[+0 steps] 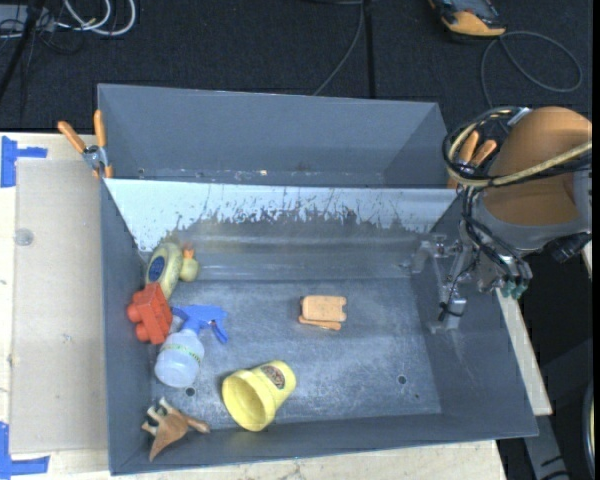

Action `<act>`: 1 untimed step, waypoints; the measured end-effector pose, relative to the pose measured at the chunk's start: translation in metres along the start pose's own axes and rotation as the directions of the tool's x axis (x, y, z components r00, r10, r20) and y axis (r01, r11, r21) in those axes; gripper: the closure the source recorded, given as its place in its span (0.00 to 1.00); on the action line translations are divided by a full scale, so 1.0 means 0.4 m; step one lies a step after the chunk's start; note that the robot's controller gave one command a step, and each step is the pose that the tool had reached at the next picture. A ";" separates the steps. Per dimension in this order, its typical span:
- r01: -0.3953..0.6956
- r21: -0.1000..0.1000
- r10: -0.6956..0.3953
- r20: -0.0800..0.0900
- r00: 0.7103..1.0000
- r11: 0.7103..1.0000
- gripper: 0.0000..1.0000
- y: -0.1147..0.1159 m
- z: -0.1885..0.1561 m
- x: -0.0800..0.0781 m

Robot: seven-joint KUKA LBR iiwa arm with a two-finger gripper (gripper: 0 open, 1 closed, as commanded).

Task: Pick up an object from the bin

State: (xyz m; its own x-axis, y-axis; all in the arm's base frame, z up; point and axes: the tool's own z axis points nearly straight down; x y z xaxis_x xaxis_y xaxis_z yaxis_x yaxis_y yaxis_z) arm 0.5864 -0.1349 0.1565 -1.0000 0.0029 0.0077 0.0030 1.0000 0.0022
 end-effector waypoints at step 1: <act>0.002 0.002 -0.002 0.007 1.000 1.000 0.00 0.000 -0.012 -0.004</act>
Offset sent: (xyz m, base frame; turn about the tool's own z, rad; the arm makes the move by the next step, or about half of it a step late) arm 0.0208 0.0631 -0.0537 -0.0592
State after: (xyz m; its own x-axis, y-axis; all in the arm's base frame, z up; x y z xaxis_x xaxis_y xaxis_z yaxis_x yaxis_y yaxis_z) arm 0.5878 -0.1347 0.1612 -1.0000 0.0006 0.0008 0.0006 1.0000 0.0004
